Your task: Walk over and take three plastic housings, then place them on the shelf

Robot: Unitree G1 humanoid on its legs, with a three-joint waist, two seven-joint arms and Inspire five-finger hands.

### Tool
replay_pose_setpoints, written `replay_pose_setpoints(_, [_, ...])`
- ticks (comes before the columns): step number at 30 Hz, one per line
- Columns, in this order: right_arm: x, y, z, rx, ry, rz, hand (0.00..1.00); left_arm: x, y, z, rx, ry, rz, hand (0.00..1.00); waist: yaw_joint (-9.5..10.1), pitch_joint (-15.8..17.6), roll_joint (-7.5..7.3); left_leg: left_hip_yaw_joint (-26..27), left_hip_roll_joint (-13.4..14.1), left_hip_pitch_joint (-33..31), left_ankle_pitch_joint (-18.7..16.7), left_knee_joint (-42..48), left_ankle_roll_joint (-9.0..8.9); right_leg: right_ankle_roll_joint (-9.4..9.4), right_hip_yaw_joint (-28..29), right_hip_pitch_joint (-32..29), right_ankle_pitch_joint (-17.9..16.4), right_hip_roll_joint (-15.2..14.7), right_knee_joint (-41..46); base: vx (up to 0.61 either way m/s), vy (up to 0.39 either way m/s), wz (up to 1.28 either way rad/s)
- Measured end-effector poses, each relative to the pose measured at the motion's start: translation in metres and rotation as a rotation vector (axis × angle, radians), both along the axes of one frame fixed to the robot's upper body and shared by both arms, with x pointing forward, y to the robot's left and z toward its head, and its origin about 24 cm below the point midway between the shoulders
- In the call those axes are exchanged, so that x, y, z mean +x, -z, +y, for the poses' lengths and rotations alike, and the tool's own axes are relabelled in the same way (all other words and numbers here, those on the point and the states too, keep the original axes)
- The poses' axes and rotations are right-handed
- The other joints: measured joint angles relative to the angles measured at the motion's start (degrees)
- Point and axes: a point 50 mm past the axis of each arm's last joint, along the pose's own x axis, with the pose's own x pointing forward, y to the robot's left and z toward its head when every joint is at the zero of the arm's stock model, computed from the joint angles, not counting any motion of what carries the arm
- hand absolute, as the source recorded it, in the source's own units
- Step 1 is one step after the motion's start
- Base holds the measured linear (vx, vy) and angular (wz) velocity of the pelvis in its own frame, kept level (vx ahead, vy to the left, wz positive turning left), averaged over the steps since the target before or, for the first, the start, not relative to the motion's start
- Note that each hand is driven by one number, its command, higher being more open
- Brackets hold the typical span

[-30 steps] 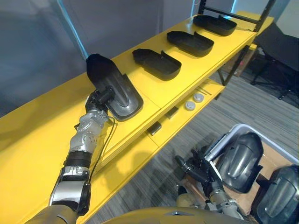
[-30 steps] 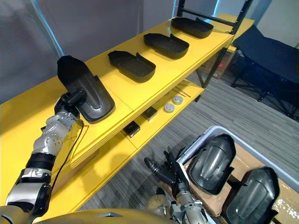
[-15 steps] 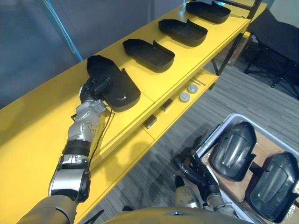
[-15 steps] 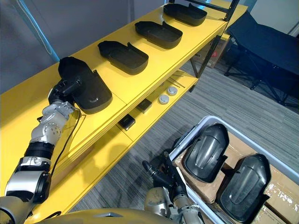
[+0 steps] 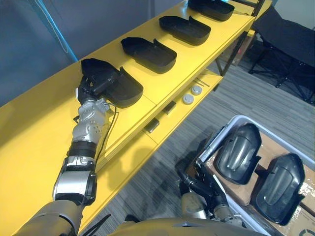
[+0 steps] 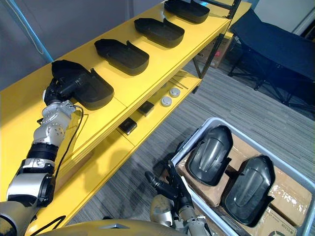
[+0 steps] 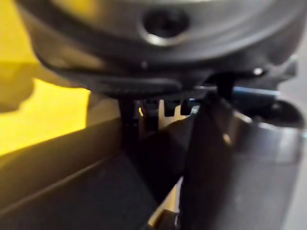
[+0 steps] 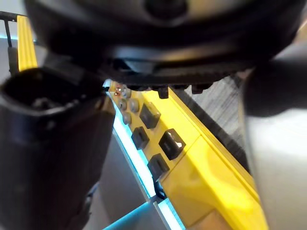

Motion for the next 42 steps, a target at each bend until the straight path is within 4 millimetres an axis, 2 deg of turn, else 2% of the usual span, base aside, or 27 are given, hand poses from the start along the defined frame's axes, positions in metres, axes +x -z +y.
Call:
replay_pose_setpoints(6, [-0.002,0.0,0.001,-0.007,-0.013,-0.003,1.0,0.0,-0.001,0.005,0.08,-0.036,0.025,1.0,-0.29,0.12,0.06,0.01,0.38,0.08,0.08,0.07,-0.13,-0.14,0.03,0.01,0.09,0.53,-0.02,0.0,0.0,0.0])
replay_pose_setpoints(12, [-0.004,0.001,0.001,-0.007,-0.012,-0.001,1.0,-0.003,0.001,0.014,0.238,-0.102,0.116,1.0,-0.31,0.16,0.1,-0.05,0.38,1.07,0.07,0.09,-0.17,-0.18,-0.06,1.16,0.11,0.69,-0.18,0.0,0.0,0.0])
replay_pose_setpoints(23, [-0.009,0.002,0.0,0.003,0.002,0.01,1.0,-0.019,0.001,0.048,0.537,-0.342,0.375,1.0,-0.41,0.08,0.23,-0.14,0.82,1.97,-0.08,0.11,-0.36,-0.23,-0.06,2.19,0.14,0.81,-0.65,0.0,0.0,0.0])
replay_pose_setpoints(30, [-0.012,0.005,-0.002,0.018,0.021,0.01,1.0,-0.026,-0.014,0.069,0.695,-0.448,0.396,1.0,-0.63,-0.03,0.43,-0.34,0.8,2.21,-0.08,0.28,-0.36,-0.38,-0.18,2.81,0.24,0.88,-1.07,0.0,-0.001,0.01])
replay_pose_setpoints(34, [-0.012,0.003,-0.002,0.024,0.031,-0.006,1.0,-0.025,-0.019,0.067,0.714,-0.459,0.334,1.0,-0.41,-0.23,0.73,-0.36,0.78,2.78,-0.08,0.22,-0.36,-0.44,-0.22,3.43,0.28,0.88,-1.26,0.0,0.0,0.0])
replay_pose_setpoints(37, [-0.01,0.0,-0.004,0.049,0.067,-0.038,1.0,-0.025,-0.023,0.063,0.645,-0.449,0.19,1.0,-0.4,-0.7,1.3,-0.34,0.75,3.14,-0.08,0.05,-0.36,-0.54,-0.23,4.11,0.65,0.9,-2.11,0.0,0.0,0.0])
replay_pose_setpoints(39, [-0.005,-0.005,-0.005,0.05,0.07,-0.074,1.0,-0.029,-0.033,0.054,0.609,-0.436,0.034,1.0,-0.53,-0.91,1.64,-0.44,0.54,3.14,-0.04,-0.07,-0.32,-0.43,-0.28,4.12,0.72,1.03,-2.1,0.0,0.0,0.0])
replay_pose_setpoints(42, [0.003,-0.021,-0.008,0.053,0.081,-0.158,1.0,-0.039,-0.048,0.03,0.545,-0.4,-0.197,1.0,-0.18,-1.47,2.49,-0.67,0.07,3.25,0.11,-0.72,-0.15,-0.36,-0.44,4.26,0.77,0.78,-2.07,0.0,0.0,0.04])
